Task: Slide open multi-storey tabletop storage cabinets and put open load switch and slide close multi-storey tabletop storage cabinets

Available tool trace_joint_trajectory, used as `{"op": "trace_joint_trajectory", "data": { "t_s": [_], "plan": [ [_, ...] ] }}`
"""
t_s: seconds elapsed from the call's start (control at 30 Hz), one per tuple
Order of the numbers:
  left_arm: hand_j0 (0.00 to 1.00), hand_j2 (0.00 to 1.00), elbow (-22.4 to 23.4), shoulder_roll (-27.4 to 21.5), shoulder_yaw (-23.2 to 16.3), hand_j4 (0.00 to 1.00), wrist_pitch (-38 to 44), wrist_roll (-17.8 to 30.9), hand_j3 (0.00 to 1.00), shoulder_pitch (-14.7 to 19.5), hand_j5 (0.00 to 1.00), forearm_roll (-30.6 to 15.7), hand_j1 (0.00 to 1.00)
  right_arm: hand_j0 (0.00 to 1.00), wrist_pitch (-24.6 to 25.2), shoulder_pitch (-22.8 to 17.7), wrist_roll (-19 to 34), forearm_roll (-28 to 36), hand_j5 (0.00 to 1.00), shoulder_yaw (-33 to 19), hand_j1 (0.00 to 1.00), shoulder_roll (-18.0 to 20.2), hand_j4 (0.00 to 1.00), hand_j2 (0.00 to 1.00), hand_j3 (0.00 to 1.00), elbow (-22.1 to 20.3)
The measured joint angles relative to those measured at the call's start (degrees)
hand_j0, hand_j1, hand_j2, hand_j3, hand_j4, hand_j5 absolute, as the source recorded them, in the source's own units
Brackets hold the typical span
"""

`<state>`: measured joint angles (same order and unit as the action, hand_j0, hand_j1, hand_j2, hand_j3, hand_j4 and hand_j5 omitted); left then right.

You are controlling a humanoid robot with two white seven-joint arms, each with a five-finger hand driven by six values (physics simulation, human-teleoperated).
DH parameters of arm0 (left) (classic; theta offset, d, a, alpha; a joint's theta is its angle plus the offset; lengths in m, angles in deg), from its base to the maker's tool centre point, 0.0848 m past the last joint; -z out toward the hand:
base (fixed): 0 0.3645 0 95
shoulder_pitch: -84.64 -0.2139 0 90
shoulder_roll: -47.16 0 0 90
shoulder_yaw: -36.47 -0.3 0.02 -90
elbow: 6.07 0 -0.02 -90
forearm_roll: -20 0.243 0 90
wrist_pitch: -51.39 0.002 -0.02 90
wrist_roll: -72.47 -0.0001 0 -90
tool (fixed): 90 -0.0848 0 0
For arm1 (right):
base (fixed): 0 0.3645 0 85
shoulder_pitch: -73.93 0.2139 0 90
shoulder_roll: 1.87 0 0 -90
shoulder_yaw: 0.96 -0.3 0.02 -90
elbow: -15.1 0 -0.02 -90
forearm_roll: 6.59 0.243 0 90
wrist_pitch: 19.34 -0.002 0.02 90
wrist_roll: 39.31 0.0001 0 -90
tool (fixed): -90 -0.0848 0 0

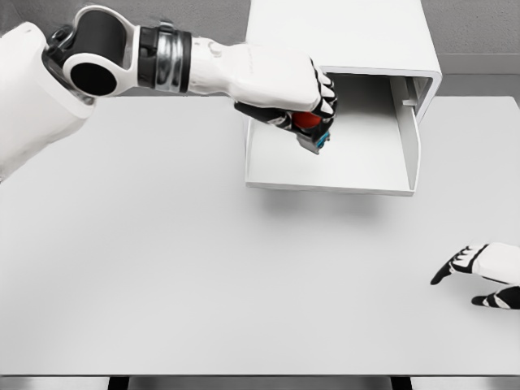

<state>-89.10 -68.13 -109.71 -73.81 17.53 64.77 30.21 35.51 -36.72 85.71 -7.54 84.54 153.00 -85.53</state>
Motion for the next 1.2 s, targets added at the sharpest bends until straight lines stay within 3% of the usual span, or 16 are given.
{"op": "trace_joint_trajectory", "data": {
  "t_s": [0.07,0.3,0.53,0.63,0.7,0.83,1.03,1.2],
  "plan": [
    [0.4,0.4,0.6,1.2,-0.7,0.4,0.0,0.0,0.4,-0.2,0.4,1.6,0.4,0.72,0.0,0.2,0.0,-0.1,0.72,0.6,0.72,0.0,0.72,0.72,0.72,0.0],
    [0.4,0.4,2.7,3.1,-1.5,0.4,0.0,0.0,0.4,-0.4,0.4,4.4,0.4,0.71,0.0,8.5,0.0,-0.1,0.71,6.0,0.71,0.0,0.71,0.71,0.71,-0.1],
    [0.45,0.45,4.9,4.3,-2.2,0.45,0.0,0.0,0.45,-0.4,0.45,7.3,0.45,0.73,0.0,15.4,0.0,0.3,0.73,7.3,0.73,-0.1,0.73,0.73,0.73,-0.1],
    [0.59,0.59,5.5,4.4,-2.2,0.59,0.0,0.0,0.59,-0.4,0.59,7.7,0.59,0.74,0.0,17.5,0.0,0.5,0.74,7.3,0.74,-0.1,0.74,0.74,0.74,-0.1],
    [0.78,0.78,5.8,4.5,-2.2,0.78,0.0,0.0,0.78,-0.4,0.78,7.7,0.78,0.74,0.0,18.3,0.0,0.5,0.74,7.4,0.74,-0.2,0.74,0.74,0.74,-0.1],
    [0.91,0.91,6.9,5.0,-2.2,0.91,-0.1,0.0,0.91,-0.3,0.91,6.9,0.91,0.74,0.1,23.6,0.0,0.7,0.74,9.3,0.74,-0.5,0.74,0.74,0.74,-0.1],
    [1.0,1.0,7.3,5.3,-2.2,1.0,-0.1,0.0,1.0,-0.1,1.0,6.5,1.0,0.76,0.0,24.4,0.0,0.6,0.76,13.4,0.76,-0.7,0.76,0.76,0.76,-0.1],
    [1.0,1.0,6.1,4.8,-2.2,1.0,0.0,0.0,1.0,0.1,1.0,3.9,1.0,0.76,0.0,24.4,0.0,0.5,0.76,14.0,0.76,-0.7,0.76,0.76,0.76,-0.1]
  ]
}}
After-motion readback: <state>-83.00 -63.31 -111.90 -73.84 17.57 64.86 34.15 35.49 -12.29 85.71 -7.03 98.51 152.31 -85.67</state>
